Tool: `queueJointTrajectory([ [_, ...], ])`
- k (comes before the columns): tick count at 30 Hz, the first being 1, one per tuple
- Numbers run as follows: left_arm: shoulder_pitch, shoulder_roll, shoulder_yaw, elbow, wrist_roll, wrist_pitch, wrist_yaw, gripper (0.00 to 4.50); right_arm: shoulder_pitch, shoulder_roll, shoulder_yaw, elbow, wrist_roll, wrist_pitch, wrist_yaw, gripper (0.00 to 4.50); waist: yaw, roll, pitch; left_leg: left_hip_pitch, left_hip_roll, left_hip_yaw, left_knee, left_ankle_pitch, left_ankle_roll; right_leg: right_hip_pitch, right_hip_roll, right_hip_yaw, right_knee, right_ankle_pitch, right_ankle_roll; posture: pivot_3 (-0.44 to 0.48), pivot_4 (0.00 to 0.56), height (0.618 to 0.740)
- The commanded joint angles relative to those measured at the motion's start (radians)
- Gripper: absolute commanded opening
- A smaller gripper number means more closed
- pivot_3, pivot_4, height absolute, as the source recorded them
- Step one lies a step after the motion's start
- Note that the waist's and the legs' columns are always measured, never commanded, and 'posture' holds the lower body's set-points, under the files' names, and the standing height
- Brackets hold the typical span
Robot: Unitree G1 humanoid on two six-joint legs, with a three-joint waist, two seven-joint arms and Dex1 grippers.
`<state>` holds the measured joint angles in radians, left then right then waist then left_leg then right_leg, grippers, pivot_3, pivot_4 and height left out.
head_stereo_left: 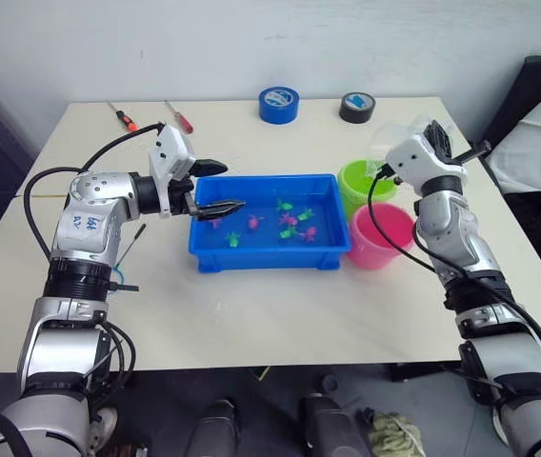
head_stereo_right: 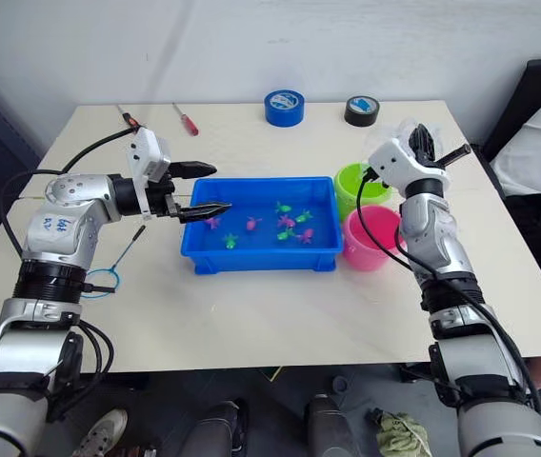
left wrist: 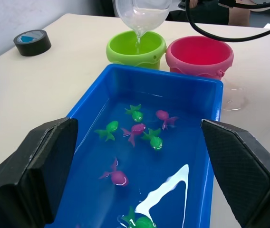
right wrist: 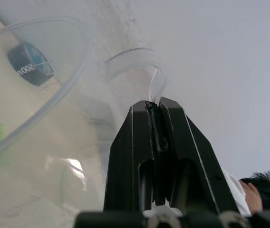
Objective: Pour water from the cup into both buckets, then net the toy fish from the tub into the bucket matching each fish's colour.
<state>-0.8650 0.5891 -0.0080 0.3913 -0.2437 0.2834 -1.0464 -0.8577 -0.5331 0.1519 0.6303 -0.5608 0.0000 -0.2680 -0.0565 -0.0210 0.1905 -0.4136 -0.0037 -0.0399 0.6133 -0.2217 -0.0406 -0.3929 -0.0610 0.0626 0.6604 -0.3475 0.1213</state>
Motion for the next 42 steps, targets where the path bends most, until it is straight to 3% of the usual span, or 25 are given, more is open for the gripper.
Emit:
queueJointTrajectory([
  [1, 0.004, 0.016, 0.023, -0.054, -0.013, 0.002, 0.006, 4.50, -0.036, -0.031, 0.020, -0.010, -0.061, -0.005, -0.048, 0.05, -0.002, 0.000, 0.000, 0.000, 0.000, 0.000, 0.000, 0.000, 0.000, 0.000, 0.000, 0.000, 0.000, 0.000, 0.000, 0.000, 0.150, 0.734],
  [26, 0.031, 0.019, 0.029, -0.091, -0.018, 0.014, 0.019, 4.50, -0.080, -0.080, 0.158, 0.020, -0.272, -0.022, -0.161, 0.05, -0.002, 0.000, 0.000, 0.000, 0.000, 0.000, 0.000, 0.001, -0.001, 0.000, 0.000, 0.000, 0.001, 0.000, 0.000, 0.000, 0.150, 0.734],
  [42, 0.045, 0.021, 0.030, -0.115, -0.023, 0.029, 0.025, 4.50, -0.082, -0.058, 0.124, 0.057, -0.238, -0.012, -0.162, 0.05, -0.002, 0.000, 0.000, 0.000, 0.000, 0.000, 0.000, 0.001, -0.002, 0.000, 0.000, 0.000, 0.001, 0.000, 0.000, 0.000, 0.150, 0.734],
])
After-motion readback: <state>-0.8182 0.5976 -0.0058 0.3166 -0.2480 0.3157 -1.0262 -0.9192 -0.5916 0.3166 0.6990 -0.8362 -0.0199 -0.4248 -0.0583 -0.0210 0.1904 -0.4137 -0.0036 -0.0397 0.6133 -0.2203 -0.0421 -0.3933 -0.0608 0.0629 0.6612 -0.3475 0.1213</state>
